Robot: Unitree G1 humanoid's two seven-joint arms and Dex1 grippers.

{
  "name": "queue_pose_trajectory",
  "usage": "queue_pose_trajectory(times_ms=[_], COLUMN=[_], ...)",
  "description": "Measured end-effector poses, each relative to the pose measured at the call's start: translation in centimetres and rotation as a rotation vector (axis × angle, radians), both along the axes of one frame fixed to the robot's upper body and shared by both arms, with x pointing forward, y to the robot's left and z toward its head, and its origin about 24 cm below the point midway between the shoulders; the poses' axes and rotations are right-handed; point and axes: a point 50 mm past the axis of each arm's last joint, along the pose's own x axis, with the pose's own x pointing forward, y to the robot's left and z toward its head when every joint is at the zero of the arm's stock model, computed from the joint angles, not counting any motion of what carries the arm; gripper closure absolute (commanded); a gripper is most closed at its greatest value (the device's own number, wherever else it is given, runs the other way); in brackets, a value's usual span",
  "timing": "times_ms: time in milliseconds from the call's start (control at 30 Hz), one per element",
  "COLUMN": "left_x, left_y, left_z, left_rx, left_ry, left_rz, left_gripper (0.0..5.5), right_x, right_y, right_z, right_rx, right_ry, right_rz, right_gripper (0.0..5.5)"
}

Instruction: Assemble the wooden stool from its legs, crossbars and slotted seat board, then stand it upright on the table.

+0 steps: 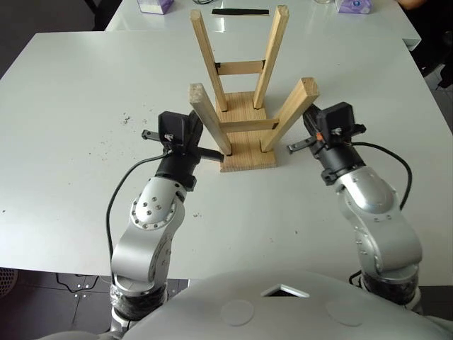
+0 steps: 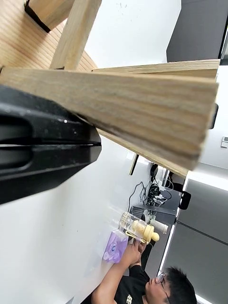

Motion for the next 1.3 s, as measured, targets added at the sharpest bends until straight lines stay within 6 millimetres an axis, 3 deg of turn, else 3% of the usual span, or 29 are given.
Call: queue_pose_trajectory(times_ms=[167,267,367,433,533,667,933,1067,1133,1300], left_x=[0.2,2.8,4.8,5.6,4.8,3.8,3.6,3.4,3.1,2.8], left_y=[6.3,8.0,6.4,3.3,-0.8,-1.7,0.0,-0.5,-1.1,-1.2], left_z=[0.0,3.0,6.6,9.4,11.4,11.4,11.3,10.1,7.8,6.8], left_rx=[-0.083,-0.203,-0.340,-0.447,-0.502,-0.505,-0.465,-0.467,-0.459,-0.451], left_ry=[0.039,-0.081,-0.183,-0.211,-0.199,-0.159,-0.136,-0.061,0.038,0.006], left_rz=[0.135,0.135,0.009,-0.141,-0.362,-0.390,-0.330,-0.355,-0.369,-0.362], left_gripper=[5.49,5.49,5.49,5.49,5.49,5.49,5.49,5.49,5.49,5.49], right_x=[2.1,4.4,6.2,7.7,8.1,7.5,6.2,6.3,6.4,5.8], right_y=[-4.0,-4.2,-3.5,-2.8,-2.3,-2.3,-1.8,-1.3,-0.7,-0.4], right_z=[1.7,4.6,7.6,9.9,11.5,11.7,12.0,10.1,6.7,5.7], right_rx=[0.144,0.286,0.369,0.390,0.392,0.391,0.391,0.380,0.341,0.264], right_ry=[-0.044,-0.105,-0.149,-0.167,-0.177,-0.147,-0.148,-0.080,0.027,-0.034], right_rz=[-0.046,0.081,0.254,0.375,0.460,0.527,0.594,0.587,0.557,0.537], right_gripper=[5.50,5.50,5.50,5.50,5.50,5.50,5.50,5.50,5.50,5.50])
